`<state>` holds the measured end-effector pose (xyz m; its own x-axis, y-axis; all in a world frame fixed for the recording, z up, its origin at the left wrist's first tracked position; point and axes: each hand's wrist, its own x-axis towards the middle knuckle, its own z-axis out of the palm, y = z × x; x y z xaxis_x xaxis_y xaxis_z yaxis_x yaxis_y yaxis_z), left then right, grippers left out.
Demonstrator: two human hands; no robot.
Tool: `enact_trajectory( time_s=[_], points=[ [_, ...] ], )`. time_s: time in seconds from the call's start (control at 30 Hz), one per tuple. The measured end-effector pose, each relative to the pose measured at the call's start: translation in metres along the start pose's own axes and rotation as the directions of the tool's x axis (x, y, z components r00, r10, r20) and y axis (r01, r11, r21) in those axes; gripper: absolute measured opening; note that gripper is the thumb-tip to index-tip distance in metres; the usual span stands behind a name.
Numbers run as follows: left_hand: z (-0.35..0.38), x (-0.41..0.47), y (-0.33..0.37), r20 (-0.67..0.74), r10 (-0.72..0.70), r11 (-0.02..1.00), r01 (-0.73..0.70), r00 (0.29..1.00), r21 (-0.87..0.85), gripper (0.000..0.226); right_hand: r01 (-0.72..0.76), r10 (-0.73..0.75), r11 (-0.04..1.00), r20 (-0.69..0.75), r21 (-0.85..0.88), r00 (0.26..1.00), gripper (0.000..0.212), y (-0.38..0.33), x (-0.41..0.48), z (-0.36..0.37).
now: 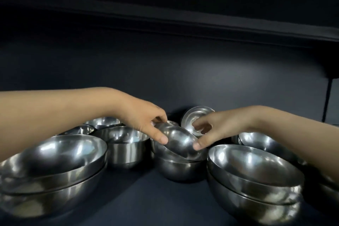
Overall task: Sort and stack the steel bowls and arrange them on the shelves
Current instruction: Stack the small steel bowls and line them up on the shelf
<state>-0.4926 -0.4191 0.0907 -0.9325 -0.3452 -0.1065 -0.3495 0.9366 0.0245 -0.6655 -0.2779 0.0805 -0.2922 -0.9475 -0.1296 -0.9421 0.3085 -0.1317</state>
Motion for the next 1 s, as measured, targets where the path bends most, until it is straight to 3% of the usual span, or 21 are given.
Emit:
enact_trajectory(
  time_s=[0.17,0.33,0.53,0.6,0.7,0.77,1.0],
  points=[
    [0.009,0.003,0.001,0.000,-0.010,0.998,0.010,1.000,-0.056,0.101,0.059,-0.066,0.995,0.083,0.084,0.994,0.091,0.001,0.004,0.013],
    [0.011,0.001,0.002,0.035,-0.049,0.996,0.052,0.998,-0.070,0.098,0.076,-0.088,0.992,0.119,0.100,0.989,0.092,0.000,0.004,0.016],
    [0.015,0.000,0.006,0.040,-0.059,0.992,0.063,0.997,-0.107,0.106,0.076,-0.081,0.996,0.126,0.045,0.989,0.136,-0.006,0.013,0.017],
    [0.017,0.001,0.006,0.045,-0.054,0.992,0.059,0.998,-0.113,0.098,0.087,-0.095,0.994,0.139,0.066,0.986,0.127,-0.007,0.014,0.016],
    [0.021,0.002,0.003,0.050,-0.039,0.987,0.046,0.998,-0.153,0.077,0.135,-0.149,0.984,0.127,0.112,0.981,0.081,-0.006,0.015,0.017],
    [0.023,0.002,0.002,0.054,-0.027,0.986,0.036,0.998,-0.165,0.071,0.175,-0.190,0.974,0.097,0.145,0.977,0.061,-0.006,0.015,0.016],
    [0.027,0.004,-0.002,0.052,0.045,0.983,-0.035,0.998,-0.181,0.066,0.212,-0.232,0.955,0.074,0.209,0.970,0.056,-0.004,0.014,0.016]
  ],
)
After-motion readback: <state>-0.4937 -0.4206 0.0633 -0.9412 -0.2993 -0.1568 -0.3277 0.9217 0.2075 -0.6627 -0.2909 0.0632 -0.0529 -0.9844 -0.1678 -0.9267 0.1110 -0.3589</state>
